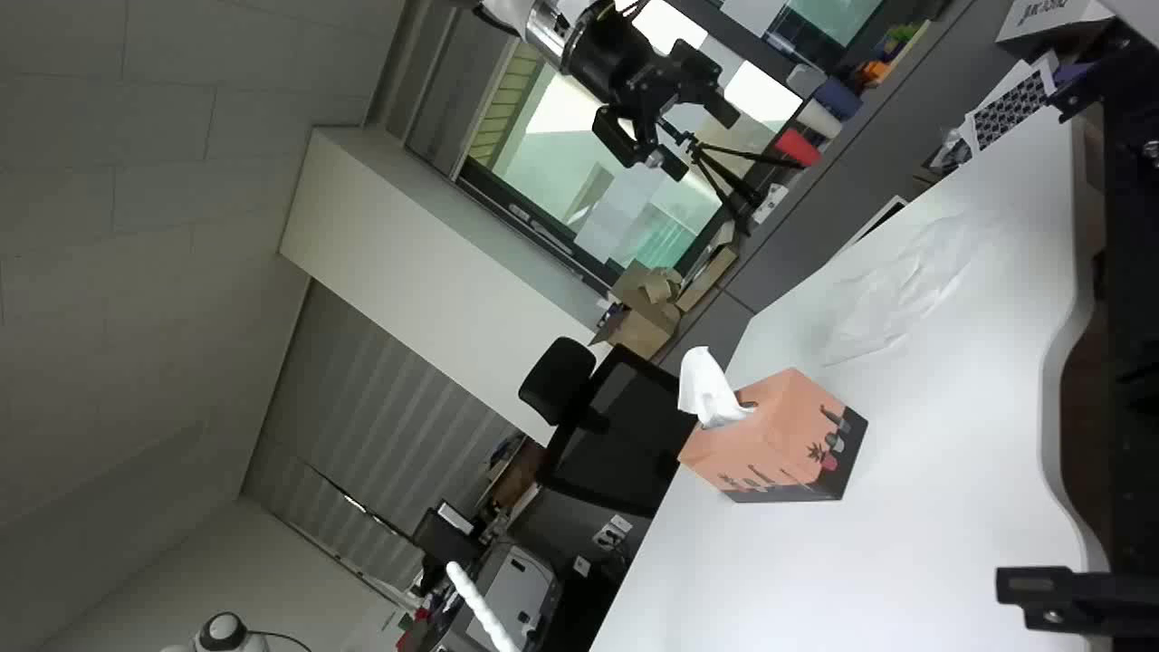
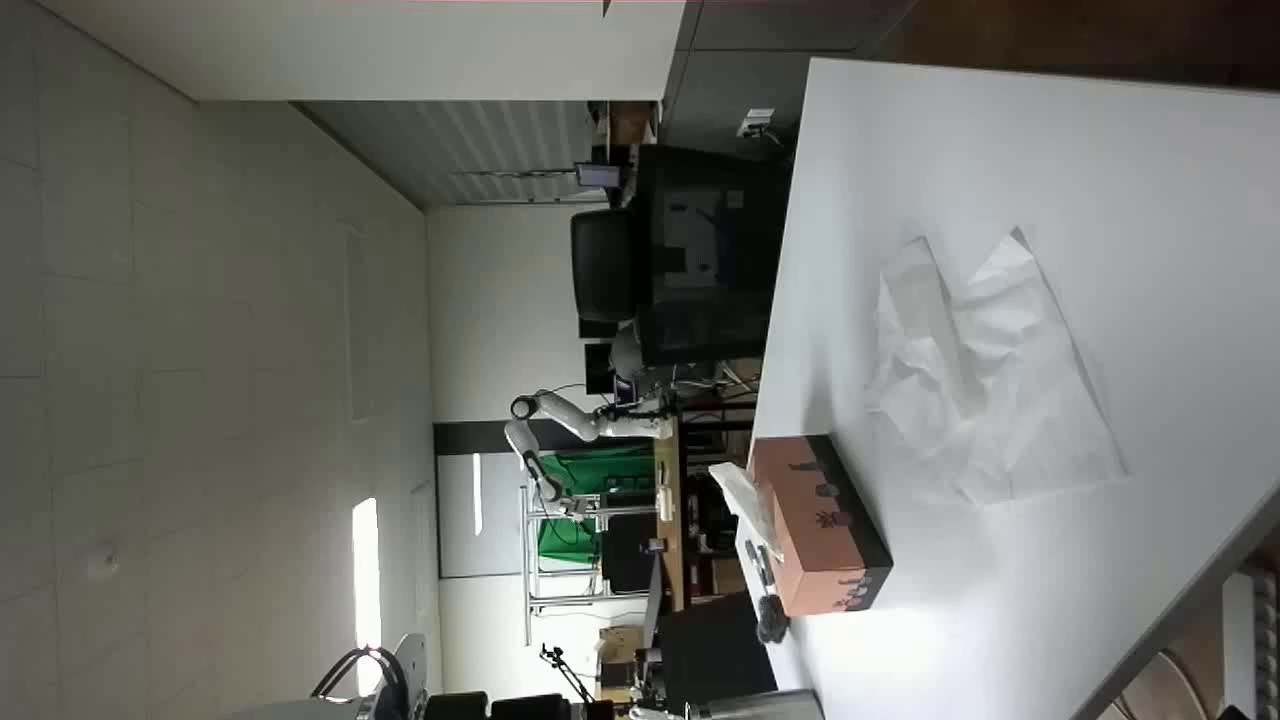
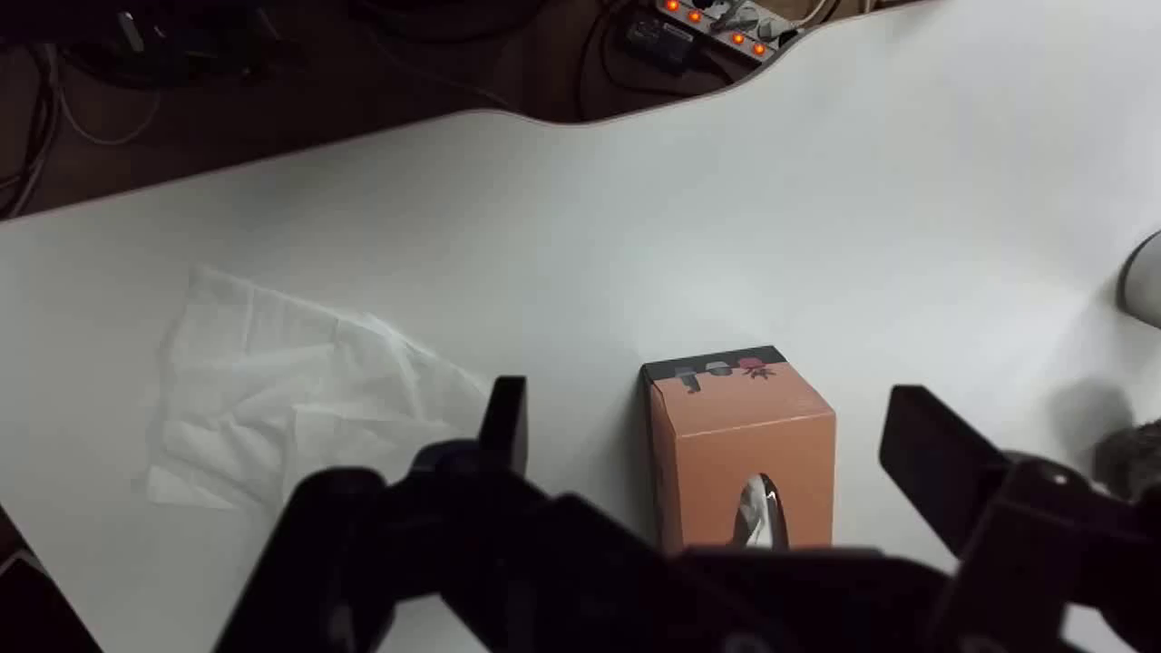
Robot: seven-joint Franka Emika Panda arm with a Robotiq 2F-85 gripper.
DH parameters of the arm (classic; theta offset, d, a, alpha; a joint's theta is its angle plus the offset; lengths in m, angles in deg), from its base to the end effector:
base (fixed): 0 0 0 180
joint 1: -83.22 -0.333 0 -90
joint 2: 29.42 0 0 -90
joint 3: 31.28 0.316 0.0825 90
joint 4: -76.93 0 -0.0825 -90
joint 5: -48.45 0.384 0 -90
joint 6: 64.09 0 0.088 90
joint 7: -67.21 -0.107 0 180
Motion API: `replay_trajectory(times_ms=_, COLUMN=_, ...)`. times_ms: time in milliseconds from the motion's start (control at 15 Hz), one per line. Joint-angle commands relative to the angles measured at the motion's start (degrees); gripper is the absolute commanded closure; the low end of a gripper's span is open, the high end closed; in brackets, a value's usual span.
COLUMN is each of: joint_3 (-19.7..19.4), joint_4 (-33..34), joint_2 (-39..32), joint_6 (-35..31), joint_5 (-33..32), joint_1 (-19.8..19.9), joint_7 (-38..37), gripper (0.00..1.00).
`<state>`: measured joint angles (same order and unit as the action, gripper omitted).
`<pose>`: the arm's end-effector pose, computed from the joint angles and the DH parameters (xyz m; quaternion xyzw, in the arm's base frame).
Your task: Remove a tissue from the box and put it on the table
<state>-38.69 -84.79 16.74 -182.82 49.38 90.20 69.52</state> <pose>0.2971 -0.0710 0.4166 -0.9941 0.0903 -0.0319 0.0501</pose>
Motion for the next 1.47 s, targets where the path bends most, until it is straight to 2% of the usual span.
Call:
replay_trajectory(times_ms=0, joint_3=0.14, joint_4=0.07, joint_2=-0.05, joint_6=0.3, joint_5=0.12, joint_1=0.14, joint_7=0.1, gripper=0.0)
replay_trajectory(times_ms=1067, joint_3=-0.52, joint_4=0.08, joint_2=-0.9, joint_6=-0.41, joint_5=0.61, joint_1=0.04, joint_7=0.61, gripper=0.0)
replay_trajectory(times_ms=1200, joint_3=-1.9, joint_4=0.3, joint_2=-2.89, joint_6=-7.98, joint_5=1.54, joint_1=0.49, joint_7=0.83, gripper=0.0)
replay_trajectory(times_ms=1400, joint_3=-4.77, joint_4=0.29, joint_2=-10.49, joint_6=-22.28, joint_5=3.73, joint_1=-0.01, joint_7=1.56, gripper=0.0)
